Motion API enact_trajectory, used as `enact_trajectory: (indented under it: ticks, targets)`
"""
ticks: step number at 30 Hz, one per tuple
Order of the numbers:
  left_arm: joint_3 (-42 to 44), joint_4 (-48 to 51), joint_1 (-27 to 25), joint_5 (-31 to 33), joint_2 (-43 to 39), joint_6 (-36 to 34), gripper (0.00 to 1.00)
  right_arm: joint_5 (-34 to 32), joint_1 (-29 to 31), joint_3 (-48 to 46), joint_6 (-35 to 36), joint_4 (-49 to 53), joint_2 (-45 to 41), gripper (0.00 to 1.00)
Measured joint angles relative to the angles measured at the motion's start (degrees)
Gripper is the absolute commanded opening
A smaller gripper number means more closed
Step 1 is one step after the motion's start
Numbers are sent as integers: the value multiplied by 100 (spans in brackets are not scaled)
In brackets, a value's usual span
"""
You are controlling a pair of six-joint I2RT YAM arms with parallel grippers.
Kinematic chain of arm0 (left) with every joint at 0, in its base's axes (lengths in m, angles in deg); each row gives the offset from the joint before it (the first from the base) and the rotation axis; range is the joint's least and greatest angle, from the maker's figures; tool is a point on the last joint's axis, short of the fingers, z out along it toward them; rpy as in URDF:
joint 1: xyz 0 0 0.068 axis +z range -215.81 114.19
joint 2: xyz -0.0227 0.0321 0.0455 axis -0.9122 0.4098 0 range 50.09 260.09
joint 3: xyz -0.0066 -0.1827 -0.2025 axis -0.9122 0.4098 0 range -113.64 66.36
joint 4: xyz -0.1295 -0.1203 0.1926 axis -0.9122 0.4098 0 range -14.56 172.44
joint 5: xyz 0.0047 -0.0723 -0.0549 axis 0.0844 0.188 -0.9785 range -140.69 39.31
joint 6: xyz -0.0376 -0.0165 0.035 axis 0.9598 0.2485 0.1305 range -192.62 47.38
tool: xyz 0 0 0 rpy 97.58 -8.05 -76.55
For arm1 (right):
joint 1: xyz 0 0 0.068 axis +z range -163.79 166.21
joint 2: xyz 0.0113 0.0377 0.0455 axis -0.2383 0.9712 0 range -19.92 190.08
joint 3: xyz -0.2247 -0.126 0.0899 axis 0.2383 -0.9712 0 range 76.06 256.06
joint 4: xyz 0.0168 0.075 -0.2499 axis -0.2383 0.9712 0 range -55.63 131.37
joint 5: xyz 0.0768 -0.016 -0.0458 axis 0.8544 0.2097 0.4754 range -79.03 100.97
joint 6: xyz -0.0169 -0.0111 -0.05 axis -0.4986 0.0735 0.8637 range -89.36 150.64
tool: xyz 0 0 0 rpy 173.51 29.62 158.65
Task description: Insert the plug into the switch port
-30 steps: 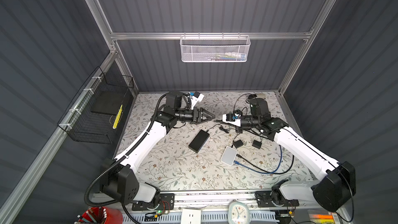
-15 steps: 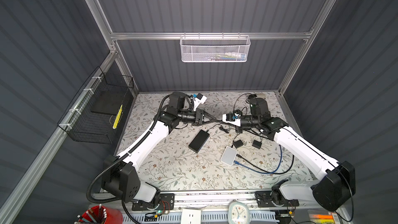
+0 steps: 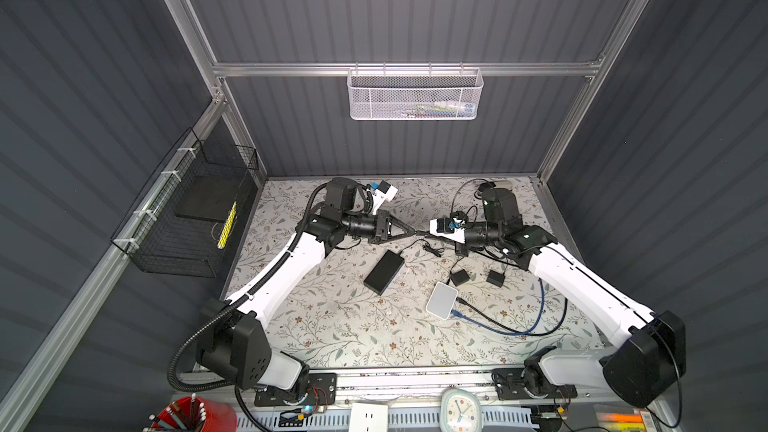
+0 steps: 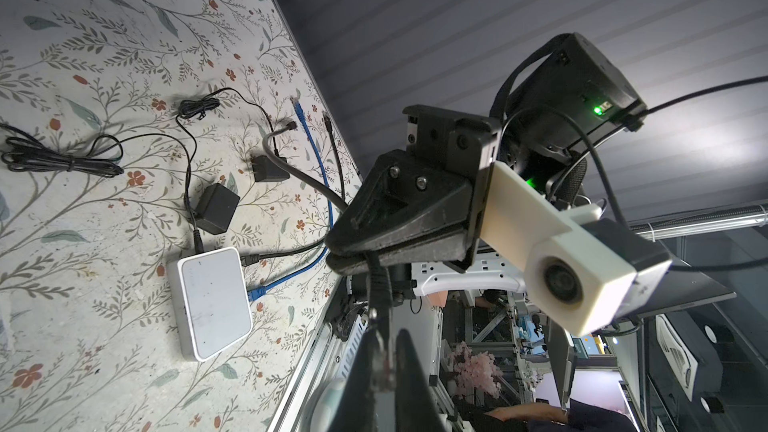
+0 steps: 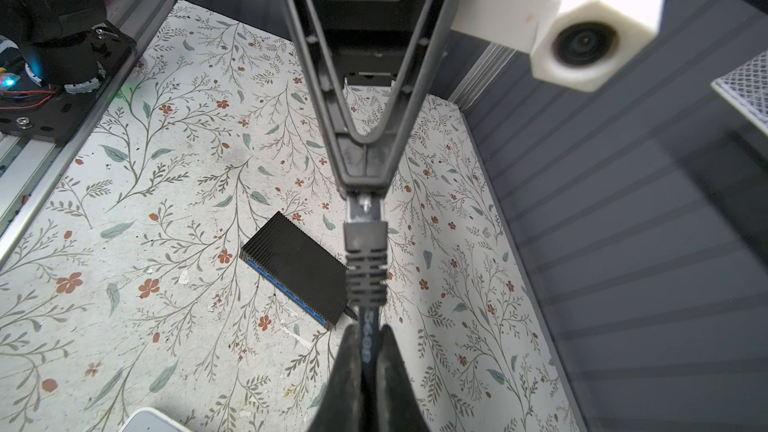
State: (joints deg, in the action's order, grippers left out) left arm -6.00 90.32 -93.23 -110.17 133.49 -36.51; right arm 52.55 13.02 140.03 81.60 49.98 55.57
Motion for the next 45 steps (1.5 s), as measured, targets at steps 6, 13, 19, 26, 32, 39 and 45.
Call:
enact_trajectory:
  ticks: [6,13,19,26,32,39,45]
  targets:
    - [46,-586,-2,-103,0,505,6,151,-138,-295,-525,-671,-280,99]
    - [103,-1108,-2,-229,-2,966,6,986,-240,-901,-1917,-2618,-584,90]
    - [103,-1182,-2,-317,-2,1071,7,1665,-282,-625,-2146,-2782,-195,47]
    - [103,-1222,-4,-376,-2,1113,7,1705,-321,-555,-2146,-2780,-50,42]
    - [103,-1241,-2,-404,-2,1115,7,1711,-319,-442,-2135,-2811,131,35]
    - [103,-1327,-2,-407,-2,1193,7,1755,-317,-396,-1969,-2677,162,31]
    - [103,-1397,-2,-426,-2,1226,7,1768,-278,-308,-1856,-2535,181,28]
